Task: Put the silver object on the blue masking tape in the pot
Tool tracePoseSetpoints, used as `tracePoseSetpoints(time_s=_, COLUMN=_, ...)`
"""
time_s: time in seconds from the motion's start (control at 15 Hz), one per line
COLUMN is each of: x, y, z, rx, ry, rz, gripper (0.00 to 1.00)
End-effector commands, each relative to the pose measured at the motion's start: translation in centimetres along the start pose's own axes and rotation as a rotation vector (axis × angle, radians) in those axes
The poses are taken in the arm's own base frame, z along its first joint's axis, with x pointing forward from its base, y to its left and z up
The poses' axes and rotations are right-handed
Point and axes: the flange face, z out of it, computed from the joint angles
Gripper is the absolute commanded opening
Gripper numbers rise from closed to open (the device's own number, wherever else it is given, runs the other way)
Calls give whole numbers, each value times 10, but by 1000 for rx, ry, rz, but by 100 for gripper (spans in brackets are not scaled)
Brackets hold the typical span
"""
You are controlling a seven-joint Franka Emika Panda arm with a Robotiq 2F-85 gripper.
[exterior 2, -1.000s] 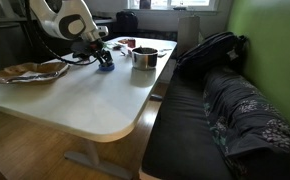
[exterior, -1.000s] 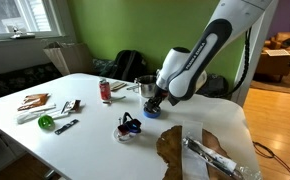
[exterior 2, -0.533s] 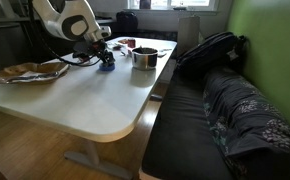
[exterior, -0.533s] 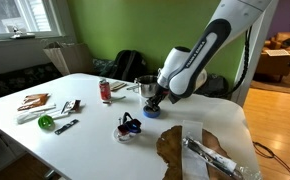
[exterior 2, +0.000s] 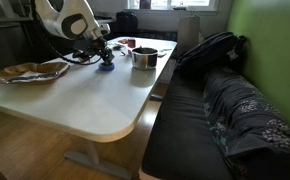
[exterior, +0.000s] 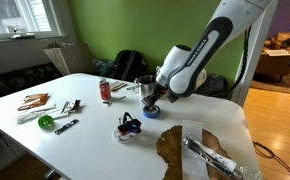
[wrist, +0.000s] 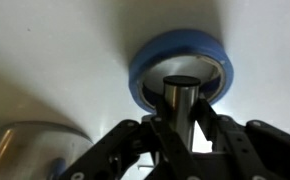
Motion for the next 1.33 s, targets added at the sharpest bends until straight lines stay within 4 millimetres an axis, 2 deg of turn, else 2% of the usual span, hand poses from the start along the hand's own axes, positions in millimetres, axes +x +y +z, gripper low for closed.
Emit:
tracePoseSetpoints(time_s=0.0, x=12, y=-18, z=-47, rx=45, ry=152, rz=-28, gripper=11)
tracePoseSetpoints(time_s=0.07, x=20, y=-19, z=-56, rx=44, ry=220, rz=-17, gripper=11)
tracePoseSetpoints(time_s=0.2, x=40, y=3, z=-68, rx=-20, ry=360, rz=4, gripper=11)
tracePoseSetpoints(time_s=0.33, x=45, y=24, z=-77, rx=-82, ry=475, rz=40, gripper=11)
tracePoseSetpoints(time_s=0.4, x=47, y=13, z=-73, rx=-34, ry=408, rz=18, gripper=36)
tracePoseSetpoints(time_s=0.53, x=48, y=30, z=-78, rx=-72, ry=458, rz=33, gripper=36)
tracePoseSetpoints(time_s=0.6, x=48, y=31, z=-78, rx=-76, ry=460, rz=35, gripper=11)
tracePoseSetpoints(time_s=0.93, x=92, y=66, z=-61, rx=-161, ry=560, rz=139, gripper=11)
tracePoseSetpoints(time_s=1.27, x=104, y=92, z=-38, rx=-262, ry=562, rz=184, gripper=11)
